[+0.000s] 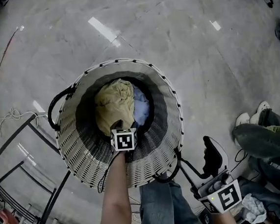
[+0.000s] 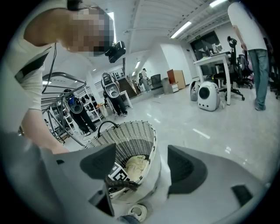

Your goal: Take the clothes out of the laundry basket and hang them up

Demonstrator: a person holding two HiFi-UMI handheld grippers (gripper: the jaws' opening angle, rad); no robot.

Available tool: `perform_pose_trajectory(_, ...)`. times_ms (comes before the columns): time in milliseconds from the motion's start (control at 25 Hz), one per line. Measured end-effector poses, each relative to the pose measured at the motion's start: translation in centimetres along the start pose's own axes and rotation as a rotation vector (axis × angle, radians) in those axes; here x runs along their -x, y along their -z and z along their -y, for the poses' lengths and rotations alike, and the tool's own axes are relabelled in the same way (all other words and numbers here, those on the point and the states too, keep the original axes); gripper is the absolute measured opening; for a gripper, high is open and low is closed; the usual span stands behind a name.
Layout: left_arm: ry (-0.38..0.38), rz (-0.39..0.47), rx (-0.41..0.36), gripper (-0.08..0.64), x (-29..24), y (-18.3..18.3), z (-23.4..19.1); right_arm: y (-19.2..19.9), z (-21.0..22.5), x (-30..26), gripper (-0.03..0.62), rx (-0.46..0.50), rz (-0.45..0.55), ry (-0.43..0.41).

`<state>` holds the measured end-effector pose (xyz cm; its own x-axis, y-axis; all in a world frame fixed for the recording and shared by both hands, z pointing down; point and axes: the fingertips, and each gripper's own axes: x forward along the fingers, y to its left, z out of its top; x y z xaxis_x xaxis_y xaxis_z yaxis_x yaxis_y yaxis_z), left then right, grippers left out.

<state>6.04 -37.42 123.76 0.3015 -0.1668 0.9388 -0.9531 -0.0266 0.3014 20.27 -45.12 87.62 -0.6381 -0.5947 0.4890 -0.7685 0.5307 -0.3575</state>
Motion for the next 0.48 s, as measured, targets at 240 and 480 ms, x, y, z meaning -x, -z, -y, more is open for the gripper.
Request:
perform_pose_trajectory(240,-0.056,0.002,-0.013,0.021,0.2,0.1,-0.7,0.4,0.3,0.0,0.357,0.016,-0.014,0.0)
perform_pose_trajectory(480,0.008,0.083,-0.013,0.018,4.1,-3.1,1.2,-0.5,-0.2,1.1,0.35,0.038,-0.01,0.0)
